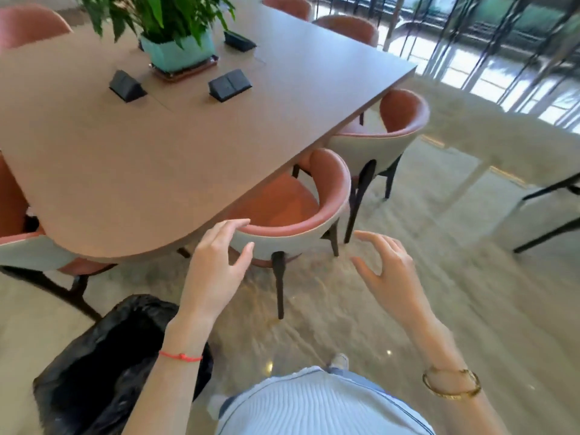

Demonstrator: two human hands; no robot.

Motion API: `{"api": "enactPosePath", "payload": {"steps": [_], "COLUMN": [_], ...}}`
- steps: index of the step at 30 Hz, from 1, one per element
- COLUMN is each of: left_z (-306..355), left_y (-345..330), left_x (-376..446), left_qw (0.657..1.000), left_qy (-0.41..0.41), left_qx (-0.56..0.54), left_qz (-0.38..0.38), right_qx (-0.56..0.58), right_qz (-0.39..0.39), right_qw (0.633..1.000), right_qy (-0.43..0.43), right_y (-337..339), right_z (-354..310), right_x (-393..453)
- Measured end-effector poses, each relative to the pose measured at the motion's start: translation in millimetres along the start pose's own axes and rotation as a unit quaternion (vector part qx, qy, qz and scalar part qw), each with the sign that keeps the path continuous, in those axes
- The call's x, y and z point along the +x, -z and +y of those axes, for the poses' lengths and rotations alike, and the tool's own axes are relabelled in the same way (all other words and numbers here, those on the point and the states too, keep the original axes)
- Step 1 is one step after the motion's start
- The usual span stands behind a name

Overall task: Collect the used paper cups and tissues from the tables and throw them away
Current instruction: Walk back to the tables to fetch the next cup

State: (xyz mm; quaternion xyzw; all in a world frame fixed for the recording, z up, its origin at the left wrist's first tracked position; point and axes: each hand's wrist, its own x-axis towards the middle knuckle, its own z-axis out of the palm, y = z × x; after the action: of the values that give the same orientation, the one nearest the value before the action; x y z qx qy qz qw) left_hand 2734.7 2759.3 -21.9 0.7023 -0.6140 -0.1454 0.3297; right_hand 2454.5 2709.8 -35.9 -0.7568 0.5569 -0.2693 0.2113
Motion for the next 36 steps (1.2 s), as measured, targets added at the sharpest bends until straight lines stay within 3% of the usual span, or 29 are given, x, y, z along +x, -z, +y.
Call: {"api": "enactPosePath", "payload": {"steps": [9,17,36], "left_z": [146.0,227.5,476.9], "left_y": [-136.6,-243.3,-526.3], "left_x": [78.2,165.8,500.5], "left_qw": [0.986,0.966,0.910], "left_qy": [-0.125,-0.187,-0.322], "left_qx": [-0.046,-0.048,-0.094], "left_qz": [-0.097,-0.170,-0.243], "right_qx": [-0.028,-0.030,-0.038], "right_qz": [0.113,0.172,0.270], "right_qw": [0.985,0.958,0.907], "right_qy": [-0.131,-0.229,-0.322], "right_y": [123.5,178.6,364.2], "right_z": [144.6,250.2,519.0], "right_x": [-10.9,18.0,280.6]}}
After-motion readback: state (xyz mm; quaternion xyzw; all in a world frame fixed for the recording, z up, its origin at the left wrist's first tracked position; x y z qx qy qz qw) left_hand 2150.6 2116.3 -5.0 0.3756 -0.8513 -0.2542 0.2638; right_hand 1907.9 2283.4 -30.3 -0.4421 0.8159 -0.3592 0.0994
